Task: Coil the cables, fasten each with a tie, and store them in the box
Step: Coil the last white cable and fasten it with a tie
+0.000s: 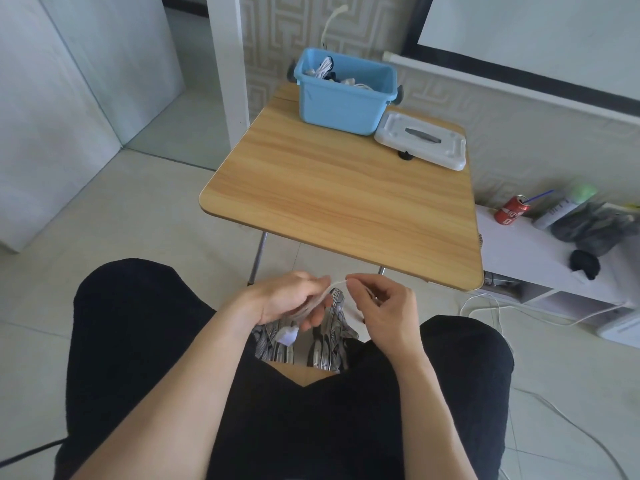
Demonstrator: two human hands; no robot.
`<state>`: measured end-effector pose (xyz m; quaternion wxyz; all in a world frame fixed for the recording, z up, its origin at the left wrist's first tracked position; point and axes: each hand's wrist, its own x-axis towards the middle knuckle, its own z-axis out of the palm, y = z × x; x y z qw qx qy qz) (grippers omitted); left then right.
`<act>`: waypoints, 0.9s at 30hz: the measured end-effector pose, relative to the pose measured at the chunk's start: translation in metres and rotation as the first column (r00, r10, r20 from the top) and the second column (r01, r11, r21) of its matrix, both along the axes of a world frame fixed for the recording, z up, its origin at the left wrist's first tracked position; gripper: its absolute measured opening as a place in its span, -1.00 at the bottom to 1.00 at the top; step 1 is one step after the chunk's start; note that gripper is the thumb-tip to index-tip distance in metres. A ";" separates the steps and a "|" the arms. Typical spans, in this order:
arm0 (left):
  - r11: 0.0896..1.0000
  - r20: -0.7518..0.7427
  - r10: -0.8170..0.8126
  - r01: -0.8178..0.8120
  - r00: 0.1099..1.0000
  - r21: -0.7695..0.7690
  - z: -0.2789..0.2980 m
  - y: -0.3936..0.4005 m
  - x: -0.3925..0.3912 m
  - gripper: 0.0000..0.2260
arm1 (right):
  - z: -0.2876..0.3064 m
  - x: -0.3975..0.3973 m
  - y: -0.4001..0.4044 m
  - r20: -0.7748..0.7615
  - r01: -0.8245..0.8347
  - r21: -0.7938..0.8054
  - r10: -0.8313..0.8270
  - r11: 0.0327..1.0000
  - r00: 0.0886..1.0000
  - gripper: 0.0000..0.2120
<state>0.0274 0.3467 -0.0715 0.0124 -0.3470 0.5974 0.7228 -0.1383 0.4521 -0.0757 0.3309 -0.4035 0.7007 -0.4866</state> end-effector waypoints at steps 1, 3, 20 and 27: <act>0.996 -0.053 -0.048 0.052 0.997 0.074 0.001 0.002 -0.002 -0.52 | 0.000 0.000 0.000 0.016 0.012 0.004 -0.012 1.000 1.000 -0.94; 0.981 -0.166 -0.064 0.092 0.984 0.172 0.004 0.004 -0.006 -0.49 | 0.001 0.001 -0.001 0.039 0.018 0.038 -0.019 0.999 0.999 -0.95; 0.317 -0.267 0.948 -0.473 0.171 0.822 0.005 -0.023 0.003 -0.74 | -0.005 0.002 0.001 0.113 -0.215 0.234 0.193 0.948 0.975 -0.89; 0.194 -0.221 0.974 -0.678 0.047 0.709 -0.006 -0.035 0.004 -0.74 | -0.004 0.000 0.006 0.098 -0.429 0.424 0.431 0.798 0.897 -0.91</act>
